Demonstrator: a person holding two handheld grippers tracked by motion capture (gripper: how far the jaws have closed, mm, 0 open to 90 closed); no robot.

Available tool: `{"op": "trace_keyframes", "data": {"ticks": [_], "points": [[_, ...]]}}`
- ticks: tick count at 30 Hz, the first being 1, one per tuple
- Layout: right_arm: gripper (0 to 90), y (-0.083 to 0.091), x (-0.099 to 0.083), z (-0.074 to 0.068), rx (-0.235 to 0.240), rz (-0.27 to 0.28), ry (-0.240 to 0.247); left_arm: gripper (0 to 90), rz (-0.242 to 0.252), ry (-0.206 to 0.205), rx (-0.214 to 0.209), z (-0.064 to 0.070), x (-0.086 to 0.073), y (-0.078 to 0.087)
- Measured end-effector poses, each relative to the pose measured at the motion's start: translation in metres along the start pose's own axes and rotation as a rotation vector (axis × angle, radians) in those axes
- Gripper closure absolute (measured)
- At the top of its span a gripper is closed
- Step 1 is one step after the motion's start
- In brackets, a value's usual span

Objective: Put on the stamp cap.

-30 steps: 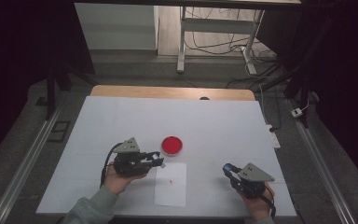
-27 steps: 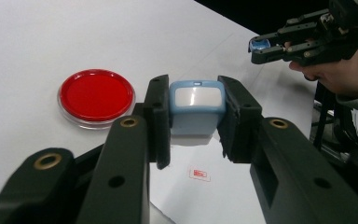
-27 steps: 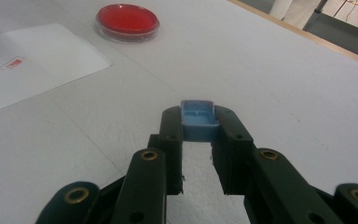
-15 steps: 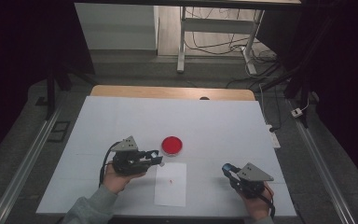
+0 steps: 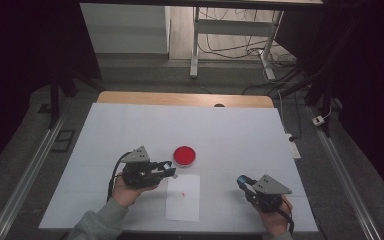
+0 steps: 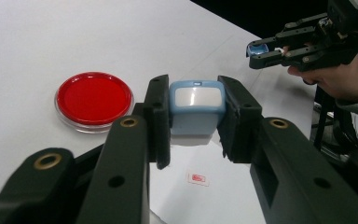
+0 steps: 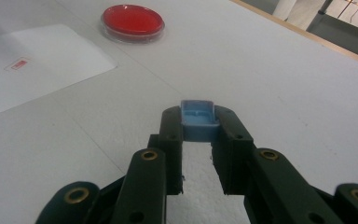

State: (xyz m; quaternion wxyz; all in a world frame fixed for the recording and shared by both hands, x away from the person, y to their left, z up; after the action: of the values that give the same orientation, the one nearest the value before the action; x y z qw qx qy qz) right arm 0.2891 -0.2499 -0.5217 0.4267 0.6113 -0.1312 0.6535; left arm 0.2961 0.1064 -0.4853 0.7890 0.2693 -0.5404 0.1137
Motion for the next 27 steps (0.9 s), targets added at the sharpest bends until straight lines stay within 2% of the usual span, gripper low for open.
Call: {"op": "trace_keyframes", "data": {"ticks": [6,10,27], "points": [[73.8,-0.003,0.000,-0.002,0.008,0.001,0.002,67.0,-0.001,0.003,0.000,0.000,0.000,-0.001],[73.7,-0.004,0.002,-0.004,0.016,0.012,-0.017,67.0,0.005,0.008,-0.004,0.000,0.000,-0.001],[73.7,-0.015,0.009,-0.018,0.061,0.027,-0.029,66.9,0.015,0.012,-0.012,0.002,0.002,-0.003]]}}
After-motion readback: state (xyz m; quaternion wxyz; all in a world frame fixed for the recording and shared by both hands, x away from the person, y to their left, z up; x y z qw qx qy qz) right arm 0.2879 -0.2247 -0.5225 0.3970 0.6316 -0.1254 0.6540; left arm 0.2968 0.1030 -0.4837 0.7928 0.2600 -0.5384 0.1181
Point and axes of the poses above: each handheld gripper's, and its own axes: y roughly backward along the jaws, x roughly out of its top, z roughly to its right, the point moved 3 cm from there along -y, roughly forward along the jaws, and after that the axes turned 9 degrees about z, right-handed, at the moved point
